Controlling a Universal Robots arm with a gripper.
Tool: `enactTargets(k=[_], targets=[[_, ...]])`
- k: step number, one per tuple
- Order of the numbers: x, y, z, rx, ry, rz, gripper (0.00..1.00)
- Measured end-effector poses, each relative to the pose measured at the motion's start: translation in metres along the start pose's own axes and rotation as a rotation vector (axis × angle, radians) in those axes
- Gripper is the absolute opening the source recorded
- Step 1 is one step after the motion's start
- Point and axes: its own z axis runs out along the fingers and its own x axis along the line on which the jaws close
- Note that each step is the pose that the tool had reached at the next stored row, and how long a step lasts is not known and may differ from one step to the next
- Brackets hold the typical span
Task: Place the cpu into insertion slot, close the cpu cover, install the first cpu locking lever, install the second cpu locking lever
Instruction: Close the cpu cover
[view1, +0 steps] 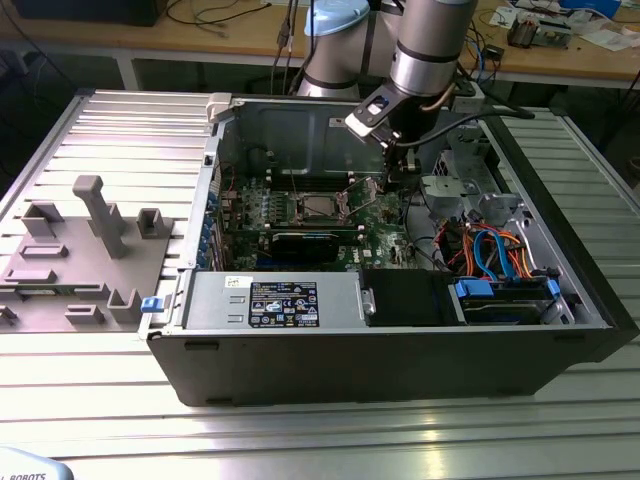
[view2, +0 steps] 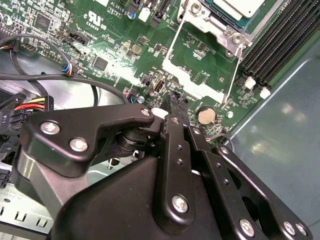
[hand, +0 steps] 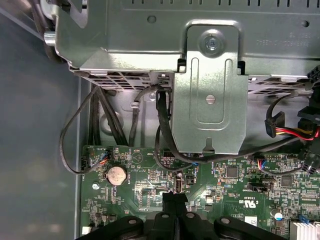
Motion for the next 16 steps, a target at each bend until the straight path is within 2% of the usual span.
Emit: enactTargets(k=[5, 11, 16], targets=[[0.0001, 0.0000, 0.0014, -0.0001, 0.0005, 0.000, 0.11], [0.0000, -0.0005, 0.0066, 0.0000, 0.0001, 0.000, 0.11], [0.0003, -0.0047, 0.0078, 0.0000, 0.0002, 0.000, 0.11]])
